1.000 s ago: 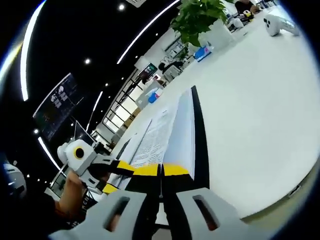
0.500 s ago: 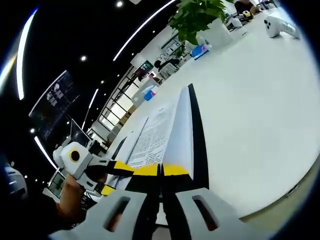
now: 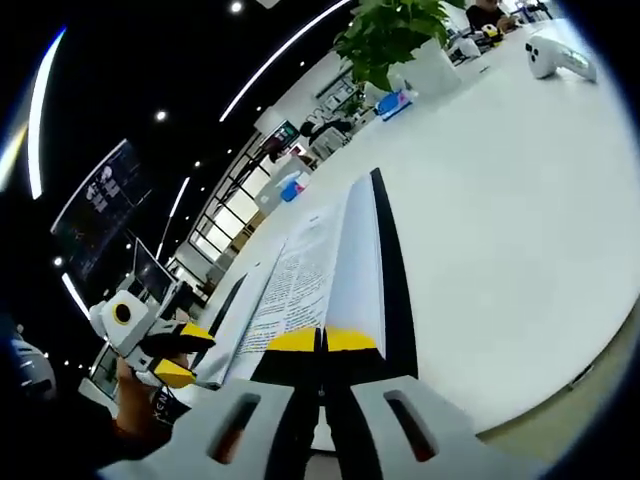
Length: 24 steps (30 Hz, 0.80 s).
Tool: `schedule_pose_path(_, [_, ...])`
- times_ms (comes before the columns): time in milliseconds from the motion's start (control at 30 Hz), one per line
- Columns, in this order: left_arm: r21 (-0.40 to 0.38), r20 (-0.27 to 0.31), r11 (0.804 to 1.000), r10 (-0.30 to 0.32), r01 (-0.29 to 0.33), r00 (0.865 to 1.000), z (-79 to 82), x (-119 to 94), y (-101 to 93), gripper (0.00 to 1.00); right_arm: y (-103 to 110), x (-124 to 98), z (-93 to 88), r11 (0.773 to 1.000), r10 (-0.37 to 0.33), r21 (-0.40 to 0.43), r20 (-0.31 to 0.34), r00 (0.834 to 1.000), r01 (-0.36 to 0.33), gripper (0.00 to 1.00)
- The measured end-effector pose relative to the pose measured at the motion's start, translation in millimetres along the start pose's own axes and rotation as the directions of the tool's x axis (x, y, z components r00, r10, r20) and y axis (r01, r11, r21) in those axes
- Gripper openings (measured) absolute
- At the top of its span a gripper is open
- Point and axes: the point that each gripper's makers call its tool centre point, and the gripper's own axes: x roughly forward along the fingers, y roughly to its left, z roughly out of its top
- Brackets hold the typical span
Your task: Flip through the bound document one page at a time
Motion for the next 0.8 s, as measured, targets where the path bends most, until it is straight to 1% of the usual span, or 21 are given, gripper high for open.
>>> schedule_pose_path(33, [-0.004,0.005,1.0,0.007,-0.007,1.0,-1.3,-4,0.4,0.26,-1,0,0.4,1.0,-0.004,-0.002,0.0,1.0,0.004,0.01])
schedule_pose_path(100, [-0.021,0.012,0.999,0.039,-0.039,0.999,-7.1,-20,2.9,0.26,0,0,0.6,1.0,-0.009,-0.002,0.001,1.0,0.009,0.01])
schedule_pose_path(167, [-0.018,-0.007,0.996,0.088,-0.088,0.996,-14.0,-38,7.2,0.26,-1,0,0.8,1.0,-0.012,-0.003,0.002,1.0,0.012,0.01])
schedule_pose_path(233, [-0.015,0.001,0.992,0.129,-0.129,0.992,-16.3,-55,10.5,0.26,-2,0,1.3,1.0,-0.016,-0.005,0.004,1.0,0.016,0.01])
schedule_pose_path(367, [-0.047,0.05,0.978,0.205,-0.203,0.977,-16.5,-90,16.4,0.26,-1,0,0.5,1.0,-0.022,-0.015,-0.005,1.0,0.022,0.01])
schedule_pose_path(433, [-0.059,0.061,0.97,0.241,-0.237,0.969,-19.2,-103,19.4,0.26,-1,0,0.0,1.0,-0.022,-0.018,-0.009,1.0,0.021,0.01])
schedule_pose_path(467, [-0.063,0.069,0.963,0.265,-0.261,0.962,-22.0,-113,20.6,0.26,-1,0,0.0,1.0,-0.021,-0.017,-0.009,1.0,0.021,0.01])
schedule_pose_path(533, [-0.083,0.081,0.961,0.271,-0.265,0.959,-27.0,-127,18.5,0.26,-1,0,0.0,1.0,-0.021,-0.019,-0.011,1.0,0.021,0.01])
schedule_pose_path(567, [-0.114,0.091,0.964,0.252,-0.241,0.963,-28.5,-132,14.0,0.26,-2,0,0.2,0.999,-0.021,-0.027,-0.011,1.0,0.021,0.01])
schedule_pose_path(600, [-0.113,0.098,0.964,0.251,-0.24,0.963,-30.1,-140,13.3,0.25,-2,0,0.0,0.999,-0.019,-0.035,-0.007,1.0,0.019,0.01])
schedule_pose_path(633, [-0.11,0.109,0.962,0.26,-0.248,0.959,-30.9,-147,12.4,0.25,-2,0,0.0,0.999,-0.018,-0.037,-0.004,1.0,0.018,0.01])
schedule_pose_path(700, [-0.11,0.123,0.952,0.297,-0.284,0.947,-33.0,-162,14.8,0.25,-2,0,0.5,0.999,-0.021,-0.046,0.0,1.0,0.021,0.01])
schedule_pose_path(767, [-0.138,0.15,0.939,0.334,-0.315,0.931,-34.3,-176,17.1,0.25,-3,0,0.6,0.998,-0.027,-0.051,-0.004,1.0,0.027,0.01])
schedule_pose_path(800, [-0.167,0.171,0.931,0.352,-0.325,0.92,-34.4,-183,18.6,0.25,-3,0,0.7,0.998,-0.028,-0.049,-0.005,1.0,0.028,0.01])
